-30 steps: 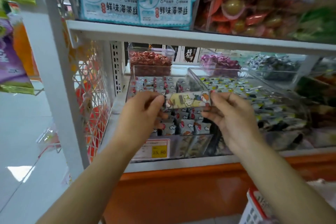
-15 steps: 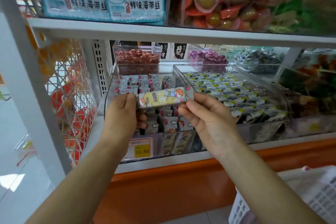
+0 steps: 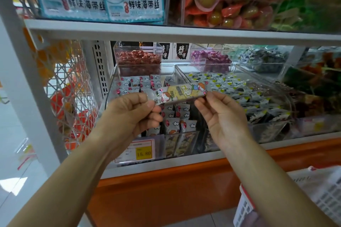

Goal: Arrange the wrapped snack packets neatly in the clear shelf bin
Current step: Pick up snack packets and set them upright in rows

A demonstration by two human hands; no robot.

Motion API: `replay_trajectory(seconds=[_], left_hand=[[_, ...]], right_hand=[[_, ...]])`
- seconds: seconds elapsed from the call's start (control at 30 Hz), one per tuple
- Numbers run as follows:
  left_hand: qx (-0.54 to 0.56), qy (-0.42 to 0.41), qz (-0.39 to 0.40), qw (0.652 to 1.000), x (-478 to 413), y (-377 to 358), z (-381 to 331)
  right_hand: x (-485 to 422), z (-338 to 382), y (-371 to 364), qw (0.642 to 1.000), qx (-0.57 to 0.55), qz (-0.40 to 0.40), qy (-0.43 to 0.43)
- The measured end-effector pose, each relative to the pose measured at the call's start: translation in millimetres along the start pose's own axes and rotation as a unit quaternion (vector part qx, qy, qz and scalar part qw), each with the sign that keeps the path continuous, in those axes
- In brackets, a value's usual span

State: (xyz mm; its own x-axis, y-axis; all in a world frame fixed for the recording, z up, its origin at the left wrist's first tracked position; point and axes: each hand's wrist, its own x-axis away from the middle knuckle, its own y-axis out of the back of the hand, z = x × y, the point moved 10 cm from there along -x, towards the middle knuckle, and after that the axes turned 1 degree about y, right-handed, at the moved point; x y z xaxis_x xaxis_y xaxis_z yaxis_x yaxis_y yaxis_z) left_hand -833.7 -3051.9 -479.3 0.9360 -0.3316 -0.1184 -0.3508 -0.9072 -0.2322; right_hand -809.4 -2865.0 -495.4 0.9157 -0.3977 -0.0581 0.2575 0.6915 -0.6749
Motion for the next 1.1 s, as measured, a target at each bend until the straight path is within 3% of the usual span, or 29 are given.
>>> replay_trajectory(seconds=[0.17, 0.4, 0.6, 1.1], left_hand=[[0.006, -0.006, 0.019, 1.0, 0.8, 1.4, -0.7], [-0.065, -0.012, -0.023, 0.998, -0.6, 12.0, 3.7], [-0.154, -0.054, -0.087, 0.983, 0.5, 27.3, -6.9], [-0.191, -0.068, -0.021, 0.979, 7.7, 11.0, -18.4]], right_hand=[[-2.1, 4.1, 0.9, 0.999, 0.031, 0.013, 0.027], [2.6, 18.7, -15.7, 0.964, 0.213, 0.089, 0.133], [8.7, 6.1, -26.9, 0.953, 0.244, 0.143, 0.113], [4.7, 8.0, -21.2, 0.921, 0.35, 0.121, 0.124]])
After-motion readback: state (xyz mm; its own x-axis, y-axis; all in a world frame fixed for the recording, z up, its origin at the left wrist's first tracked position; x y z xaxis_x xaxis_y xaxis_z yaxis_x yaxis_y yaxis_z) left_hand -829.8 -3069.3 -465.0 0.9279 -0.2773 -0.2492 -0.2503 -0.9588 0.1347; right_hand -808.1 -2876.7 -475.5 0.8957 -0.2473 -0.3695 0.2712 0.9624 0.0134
